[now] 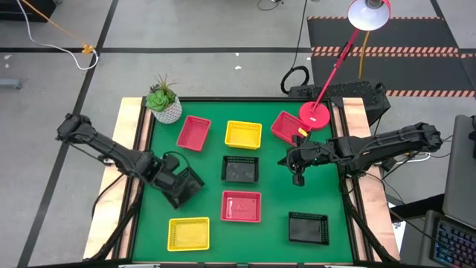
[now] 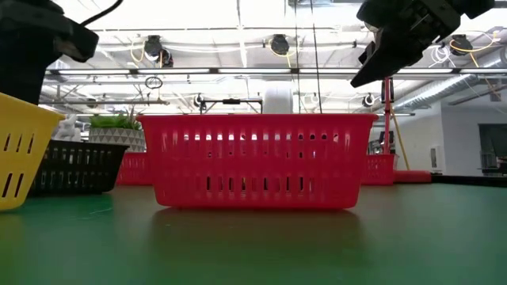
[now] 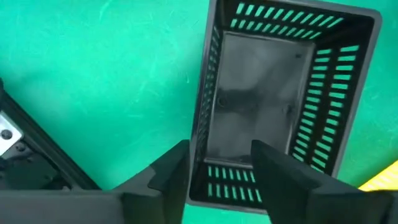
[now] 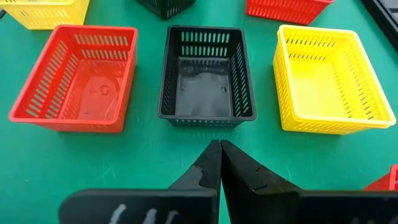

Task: Stack baskets by color
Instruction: Stack the top left black basket on the top right black basket

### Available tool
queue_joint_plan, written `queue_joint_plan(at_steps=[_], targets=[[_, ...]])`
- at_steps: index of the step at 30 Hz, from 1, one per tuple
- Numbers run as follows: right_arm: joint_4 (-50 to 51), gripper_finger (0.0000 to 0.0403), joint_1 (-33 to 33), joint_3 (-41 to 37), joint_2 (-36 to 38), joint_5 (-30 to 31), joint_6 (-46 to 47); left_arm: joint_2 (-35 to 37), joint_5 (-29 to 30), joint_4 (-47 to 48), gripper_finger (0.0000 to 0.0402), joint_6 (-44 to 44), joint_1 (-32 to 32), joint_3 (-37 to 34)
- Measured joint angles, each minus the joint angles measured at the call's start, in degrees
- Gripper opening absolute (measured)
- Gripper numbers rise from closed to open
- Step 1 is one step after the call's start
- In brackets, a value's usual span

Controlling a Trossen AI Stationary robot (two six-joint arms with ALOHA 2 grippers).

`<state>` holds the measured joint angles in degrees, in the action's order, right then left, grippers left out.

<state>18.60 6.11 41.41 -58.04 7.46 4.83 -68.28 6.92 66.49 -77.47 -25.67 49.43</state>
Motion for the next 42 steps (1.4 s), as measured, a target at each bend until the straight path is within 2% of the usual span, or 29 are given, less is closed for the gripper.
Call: queue_joint_plan(at_steps=[6,11,24,34,42], targets=[[0.05,0.0002,0.0,0.0,0.0,-0.02,-0.16,0.01,4.26,-1.52,0.0242,-2.34,-4.06,-1.54],[0.05,0.0002,0.0,0.0,0.0,-0.02,-0.16,0.01,5.58,-4.64,0.0256,-4.84,-6.57,-4.65],[0.03,0.0002,0.0,0.0,0.0,-0.03,-0.73,0.02,6.82,-6.45,0.0207,-10.22,-10.48,-8.97],[-0.39,0.0002,0.0,0.01,0.0,-0.02,-1.02,0.03,7.62,-6.63,0.018,-9.37,-10.47,-9.06],[-0.36,0.0002,0.0,0.02,0.0,-0.04,-1.04,0.03,7.7,-9.38,0.016,-8.69,-10.44,-12.79]])
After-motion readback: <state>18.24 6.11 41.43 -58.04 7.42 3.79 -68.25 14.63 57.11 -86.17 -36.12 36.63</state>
